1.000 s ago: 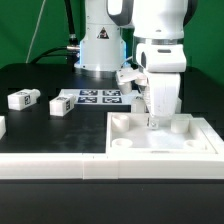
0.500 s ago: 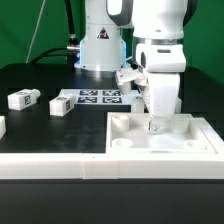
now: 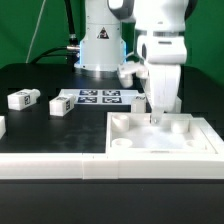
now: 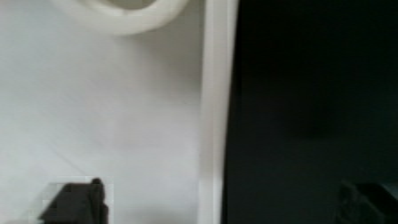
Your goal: Assemble one leg
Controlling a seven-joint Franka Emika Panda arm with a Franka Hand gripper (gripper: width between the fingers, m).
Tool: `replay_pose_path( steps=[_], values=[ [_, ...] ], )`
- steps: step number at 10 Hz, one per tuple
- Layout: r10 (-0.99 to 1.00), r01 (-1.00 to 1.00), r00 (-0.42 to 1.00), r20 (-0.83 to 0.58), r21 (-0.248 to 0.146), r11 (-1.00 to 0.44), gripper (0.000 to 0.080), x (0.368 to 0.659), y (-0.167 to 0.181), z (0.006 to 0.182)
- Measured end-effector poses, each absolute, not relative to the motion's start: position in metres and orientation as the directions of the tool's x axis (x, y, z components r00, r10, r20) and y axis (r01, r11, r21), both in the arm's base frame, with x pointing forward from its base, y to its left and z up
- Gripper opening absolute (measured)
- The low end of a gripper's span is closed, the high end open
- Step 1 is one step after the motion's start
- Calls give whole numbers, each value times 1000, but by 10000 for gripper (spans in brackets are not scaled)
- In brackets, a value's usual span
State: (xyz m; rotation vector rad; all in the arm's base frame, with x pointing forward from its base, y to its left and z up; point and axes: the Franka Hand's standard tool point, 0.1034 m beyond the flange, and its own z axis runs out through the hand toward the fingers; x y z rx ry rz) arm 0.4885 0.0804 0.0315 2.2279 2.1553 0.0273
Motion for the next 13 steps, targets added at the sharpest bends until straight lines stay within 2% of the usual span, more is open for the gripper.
replay_pose_path(
  steps=[3,5,6,8,10,13],
  values=[
    [996,994,86,-15,72,-85,649,481,87,55],
    [993,990,119,-10,75,-118,649,481,89,55],
    [983,980,183,-4,74,-182,649,481,89,55],
    [935,932,356,12,71,-356,649,481,90,55],
    [779,776,622,82,67,-627,649,469,91,56],
    [481,482,872,96,5,-876,649,452,105,54]
  ],
)
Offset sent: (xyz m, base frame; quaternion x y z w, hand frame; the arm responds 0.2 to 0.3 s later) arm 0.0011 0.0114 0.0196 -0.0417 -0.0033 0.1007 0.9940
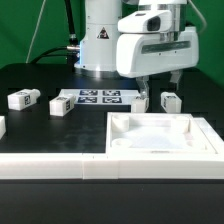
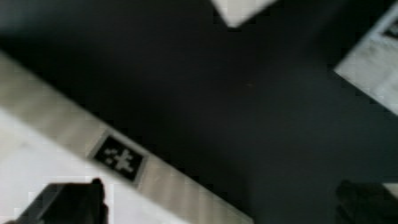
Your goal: Assemble one leg
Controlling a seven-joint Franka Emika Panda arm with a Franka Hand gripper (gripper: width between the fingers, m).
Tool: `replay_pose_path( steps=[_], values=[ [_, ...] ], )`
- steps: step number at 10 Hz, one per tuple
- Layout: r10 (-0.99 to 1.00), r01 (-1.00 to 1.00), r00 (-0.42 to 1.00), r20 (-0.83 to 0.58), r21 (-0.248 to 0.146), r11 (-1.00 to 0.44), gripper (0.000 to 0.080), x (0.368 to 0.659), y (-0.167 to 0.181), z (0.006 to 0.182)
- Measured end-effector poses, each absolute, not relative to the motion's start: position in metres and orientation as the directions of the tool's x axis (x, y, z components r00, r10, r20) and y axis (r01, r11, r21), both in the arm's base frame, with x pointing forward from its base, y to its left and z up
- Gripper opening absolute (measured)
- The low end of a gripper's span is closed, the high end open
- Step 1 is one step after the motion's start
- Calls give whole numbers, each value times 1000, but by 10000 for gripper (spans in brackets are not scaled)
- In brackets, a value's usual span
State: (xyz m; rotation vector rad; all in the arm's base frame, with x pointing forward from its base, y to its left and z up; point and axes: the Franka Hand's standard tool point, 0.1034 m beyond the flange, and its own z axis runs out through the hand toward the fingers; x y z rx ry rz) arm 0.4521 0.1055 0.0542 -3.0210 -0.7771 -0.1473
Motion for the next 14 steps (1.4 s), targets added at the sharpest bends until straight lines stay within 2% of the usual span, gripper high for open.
replay_pose_path(
  steps=[4,8,10,11,13,14],
  values=[
    [77,82,995,66,-68,-994,649,428,142,48],
    [55,57,998,27,-69,-996,649,429,140,47],
    [74,67,986,-151,-48,-997,649,416,140,46],
    [84,76,976,-201,-46,-996,649,417,145,49],
    [120,108,914,-389,-52,-993,649,410,144,53],
    [119,106,895,-430,-54,-993,649,413,144,52]
  ],
)
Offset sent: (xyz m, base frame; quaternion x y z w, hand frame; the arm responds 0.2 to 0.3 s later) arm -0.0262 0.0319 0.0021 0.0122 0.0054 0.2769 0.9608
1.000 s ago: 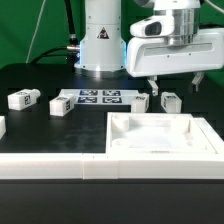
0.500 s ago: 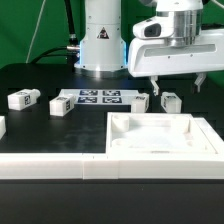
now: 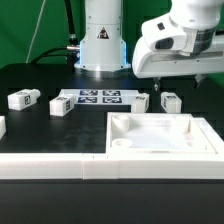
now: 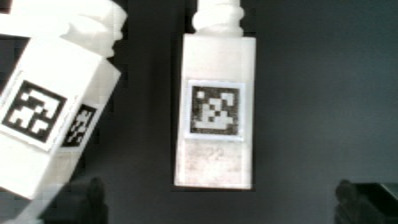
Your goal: Assemble one leg
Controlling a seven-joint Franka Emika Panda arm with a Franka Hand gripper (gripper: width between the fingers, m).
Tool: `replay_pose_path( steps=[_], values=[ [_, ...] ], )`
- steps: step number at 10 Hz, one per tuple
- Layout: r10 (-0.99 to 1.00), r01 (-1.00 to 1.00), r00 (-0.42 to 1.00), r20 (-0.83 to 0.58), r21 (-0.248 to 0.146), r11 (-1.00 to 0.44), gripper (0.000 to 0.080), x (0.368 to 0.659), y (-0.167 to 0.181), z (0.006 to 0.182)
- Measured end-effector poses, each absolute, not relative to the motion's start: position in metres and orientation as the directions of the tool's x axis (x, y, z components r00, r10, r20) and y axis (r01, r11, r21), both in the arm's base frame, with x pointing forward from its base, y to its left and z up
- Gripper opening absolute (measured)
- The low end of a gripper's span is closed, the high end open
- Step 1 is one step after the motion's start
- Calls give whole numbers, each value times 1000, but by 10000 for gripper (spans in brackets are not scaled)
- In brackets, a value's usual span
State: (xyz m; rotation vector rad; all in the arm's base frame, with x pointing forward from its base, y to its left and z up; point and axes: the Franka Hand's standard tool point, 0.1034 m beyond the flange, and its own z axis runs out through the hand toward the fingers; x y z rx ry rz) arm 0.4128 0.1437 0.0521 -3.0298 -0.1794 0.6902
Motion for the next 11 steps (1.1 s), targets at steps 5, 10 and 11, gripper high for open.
replay_pose_path(
  steps=[5,10,11],
  values=[
    [105,103,664,-741,-49,-994,649,400,145,33],
    [35,67,639,-769,10,-998,649,389,146,11],
    [33,65,636,-771,11,-998,649,387,144,9]
  ],
)
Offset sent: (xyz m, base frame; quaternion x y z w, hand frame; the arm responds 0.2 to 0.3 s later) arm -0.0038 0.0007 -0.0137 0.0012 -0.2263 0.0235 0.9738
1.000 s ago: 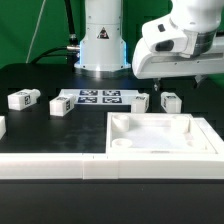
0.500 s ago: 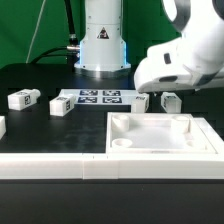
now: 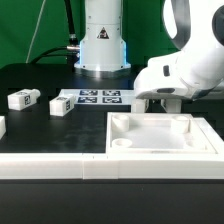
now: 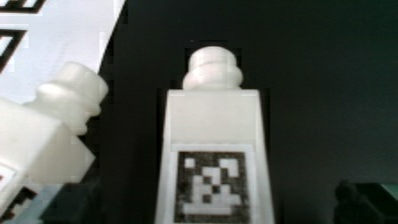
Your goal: Assemble one leg
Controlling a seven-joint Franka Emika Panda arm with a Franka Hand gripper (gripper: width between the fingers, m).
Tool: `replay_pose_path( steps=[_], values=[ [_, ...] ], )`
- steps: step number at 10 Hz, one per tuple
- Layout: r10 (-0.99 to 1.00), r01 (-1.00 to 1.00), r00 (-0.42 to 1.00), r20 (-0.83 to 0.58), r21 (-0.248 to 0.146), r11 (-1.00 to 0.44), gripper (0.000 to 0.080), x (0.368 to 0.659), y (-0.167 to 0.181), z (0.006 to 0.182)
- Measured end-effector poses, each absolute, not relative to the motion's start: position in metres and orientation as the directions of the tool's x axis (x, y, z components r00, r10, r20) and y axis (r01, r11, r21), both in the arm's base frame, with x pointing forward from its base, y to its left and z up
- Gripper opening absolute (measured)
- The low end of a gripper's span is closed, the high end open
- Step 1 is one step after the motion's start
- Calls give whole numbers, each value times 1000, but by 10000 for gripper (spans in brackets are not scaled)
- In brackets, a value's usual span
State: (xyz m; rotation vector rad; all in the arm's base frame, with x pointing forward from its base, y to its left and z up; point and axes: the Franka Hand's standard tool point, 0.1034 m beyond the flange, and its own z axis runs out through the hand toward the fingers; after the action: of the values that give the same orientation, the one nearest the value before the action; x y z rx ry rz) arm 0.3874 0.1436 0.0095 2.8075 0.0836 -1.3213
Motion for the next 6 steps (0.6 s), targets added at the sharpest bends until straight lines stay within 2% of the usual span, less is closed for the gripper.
replay_pose_path(
  steps=[1,3,4,5,6],
  values=[
    [31,62,637,-770,12,-998,649,387,142,8],
    [32,63,638,-769,10,-998,397,387,141,8],
    [32,63,638,-769,10,-998,397,387,141,8],
    [32,63,638,-769,10,-998,289,387,141,8],
    [32,63,638,-769,10,-998,289,387,141,8]
  ],
)
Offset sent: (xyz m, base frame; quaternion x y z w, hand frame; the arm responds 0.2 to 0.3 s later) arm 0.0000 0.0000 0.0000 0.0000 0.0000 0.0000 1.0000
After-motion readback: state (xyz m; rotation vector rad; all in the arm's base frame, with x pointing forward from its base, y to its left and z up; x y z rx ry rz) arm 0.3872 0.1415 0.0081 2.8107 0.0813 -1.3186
